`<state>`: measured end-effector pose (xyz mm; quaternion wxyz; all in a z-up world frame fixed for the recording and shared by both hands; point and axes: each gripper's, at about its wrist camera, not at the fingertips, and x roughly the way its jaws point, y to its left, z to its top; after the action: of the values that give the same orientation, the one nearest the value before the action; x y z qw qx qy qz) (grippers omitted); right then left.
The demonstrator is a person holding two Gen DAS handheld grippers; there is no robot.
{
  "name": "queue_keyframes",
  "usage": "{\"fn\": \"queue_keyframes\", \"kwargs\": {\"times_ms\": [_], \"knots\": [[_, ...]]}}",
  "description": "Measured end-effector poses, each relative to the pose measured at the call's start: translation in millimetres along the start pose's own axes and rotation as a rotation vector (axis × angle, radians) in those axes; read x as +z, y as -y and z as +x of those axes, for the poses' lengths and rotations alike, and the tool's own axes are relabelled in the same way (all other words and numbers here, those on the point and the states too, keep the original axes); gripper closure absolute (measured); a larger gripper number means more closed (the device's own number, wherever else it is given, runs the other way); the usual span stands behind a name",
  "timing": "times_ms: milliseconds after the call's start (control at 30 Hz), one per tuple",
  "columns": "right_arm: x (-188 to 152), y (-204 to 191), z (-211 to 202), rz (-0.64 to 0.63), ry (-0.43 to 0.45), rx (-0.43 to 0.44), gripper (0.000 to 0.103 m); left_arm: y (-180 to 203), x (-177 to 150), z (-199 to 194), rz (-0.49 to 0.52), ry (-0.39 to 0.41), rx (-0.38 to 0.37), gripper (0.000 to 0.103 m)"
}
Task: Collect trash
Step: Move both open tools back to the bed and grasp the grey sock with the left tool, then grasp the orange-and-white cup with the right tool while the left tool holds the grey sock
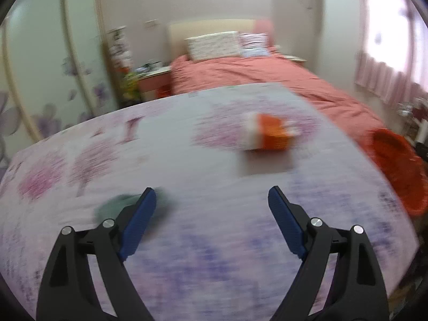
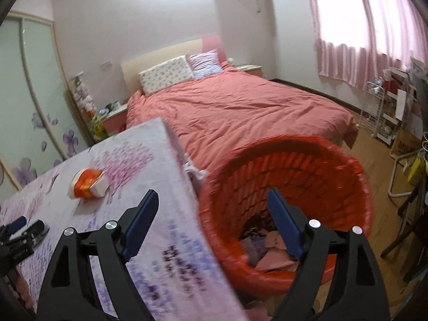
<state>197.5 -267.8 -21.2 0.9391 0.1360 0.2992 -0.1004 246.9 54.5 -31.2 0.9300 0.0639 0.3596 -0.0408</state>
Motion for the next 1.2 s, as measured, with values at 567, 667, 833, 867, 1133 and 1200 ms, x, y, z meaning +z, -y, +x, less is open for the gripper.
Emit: {"fn": "queue_keyframes", "kwargs": {"times_ms": [567,667,833,867,1133,1200], "knots": [[-20.6,-74.2,11.9,-0.121,-0.138,0.083,0.020,-97.0,-2.0,77.9,-0.191,-0.178,0.092,0.049],[-25.3,-87.2,19.7,-0.135,-0.150,0.089,0.020,-103.1,3.9,83.2,-0.211,-0.173,0.118,0.057],[-31.7,-103.4,31.7,-0.147,-0.169,0.118,0.020,-108.6,6.0,85.4,-0.237,-0.172,0.121,0.060],[-33.2,-109.6,36.1,-0.148,-0.177,0.130,0.020,-109.3,5.8,85.3,-0.239,-0.172,0.121,0.060],[-27.6,-155.9,63.8,-0.147,-0.197,0.181,0.021,-107.8,6.4,85.4,-0.242,-0.173,0.122,0.059],[-23.8,-171.5,67.3,-0.150,-0.185,0.188,0.021,-109.5,5.6,86.5,-0.248,-0.171,0.118,0.058]]}}
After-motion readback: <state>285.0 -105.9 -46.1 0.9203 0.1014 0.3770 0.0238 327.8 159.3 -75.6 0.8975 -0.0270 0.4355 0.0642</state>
